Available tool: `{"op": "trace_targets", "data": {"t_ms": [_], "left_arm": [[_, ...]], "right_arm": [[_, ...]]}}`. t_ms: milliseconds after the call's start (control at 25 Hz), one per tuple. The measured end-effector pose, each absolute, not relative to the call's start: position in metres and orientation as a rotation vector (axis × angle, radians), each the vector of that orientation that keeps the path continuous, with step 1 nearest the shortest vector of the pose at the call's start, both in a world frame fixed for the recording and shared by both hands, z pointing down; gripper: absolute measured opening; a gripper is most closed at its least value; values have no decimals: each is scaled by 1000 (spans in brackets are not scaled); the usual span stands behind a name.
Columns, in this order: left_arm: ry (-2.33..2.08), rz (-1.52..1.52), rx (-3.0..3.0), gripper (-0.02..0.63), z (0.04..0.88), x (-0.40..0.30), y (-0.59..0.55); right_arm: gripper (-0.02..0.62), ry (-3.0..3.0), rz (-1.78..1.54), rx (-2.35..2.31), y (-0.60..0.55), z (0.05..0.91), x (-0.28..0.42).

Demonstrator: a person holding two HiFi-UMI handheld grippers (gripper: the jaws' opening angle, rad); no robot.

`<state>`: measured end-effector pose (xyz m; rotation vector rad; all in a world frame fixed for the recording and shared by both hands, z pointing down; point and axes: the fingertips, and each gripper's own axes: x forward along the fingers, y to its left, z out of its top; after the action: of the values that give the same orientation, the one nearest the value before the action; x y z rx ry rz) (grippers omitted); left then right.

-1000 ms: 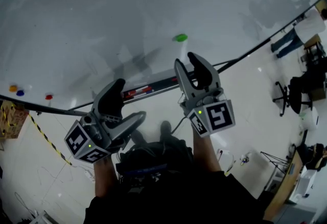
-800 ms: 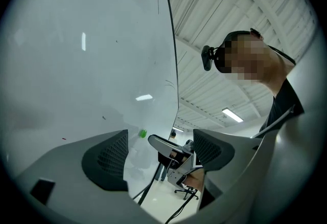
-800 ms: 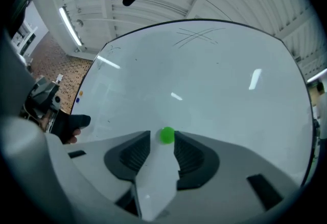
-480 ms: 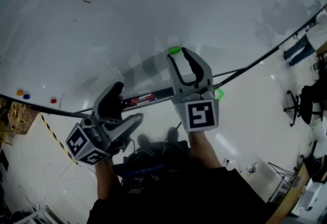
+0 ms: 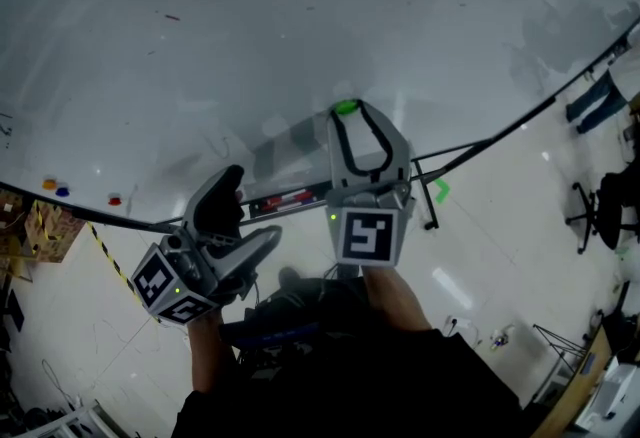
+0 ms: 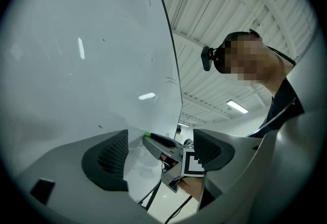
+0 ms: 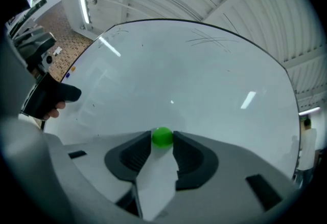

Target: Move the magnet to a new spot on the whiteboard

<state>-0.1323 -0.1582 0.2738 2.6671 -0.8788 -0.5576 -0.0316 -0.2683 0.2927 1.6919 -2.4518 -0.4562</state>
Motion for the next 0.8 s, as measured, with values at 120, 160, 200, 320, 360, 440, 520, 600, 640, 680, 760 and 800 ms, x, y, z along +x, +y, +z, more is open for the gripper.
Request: {"op": "trace_targets", "data": {"t_ms": [120,160,200,320,360,440,520,600,640,680,760,800], "left_arm": [[-876,-558,2670,393,274,-133,-157],[-873,-557,2672,393,273,-130,-157],[-870,-557,2674,393,272,-125,-156],[-861,-558,2679,393,270,-111,-155],[-859,-560,2679,393,270,-110,-155],[-856,-563,2677,393,271,-110,-155],[-845,-567,2673,393,271,-109,-155],[-831,-574,2668,393,272,-108,-154],[-830,-573,2667,393,273,-108,-155],[-830,-572,2666,393,274,-108,-155],[-820,-570,2661,393,276,-108,-154],[-821,-569,2661,393,276,-107,-154]], "right_arm": [[150,-2466,-434,1705,-269,292,-29],[150,-2472,-430,1700,-269,292,-25],[149,-2479,-427,1691,-268,291,-19],[147,-2504,-403,1659,-269,290,-4],[147,-2511,-391,1651,-269,291,-3],[147,-2527,-372,1641,-270,293,-1],[147,-2546,-358,1630,-268,292,1],[147,-2565,-341,1613,-264,292,1],[147,-2577,-337,1602,-262,292,1],[147,-2592,-334,1590,-260,292,1],[147,-2624,-320,1568,-256,291,0],[147,-2637,-312,1559,-254,290,0]]}}
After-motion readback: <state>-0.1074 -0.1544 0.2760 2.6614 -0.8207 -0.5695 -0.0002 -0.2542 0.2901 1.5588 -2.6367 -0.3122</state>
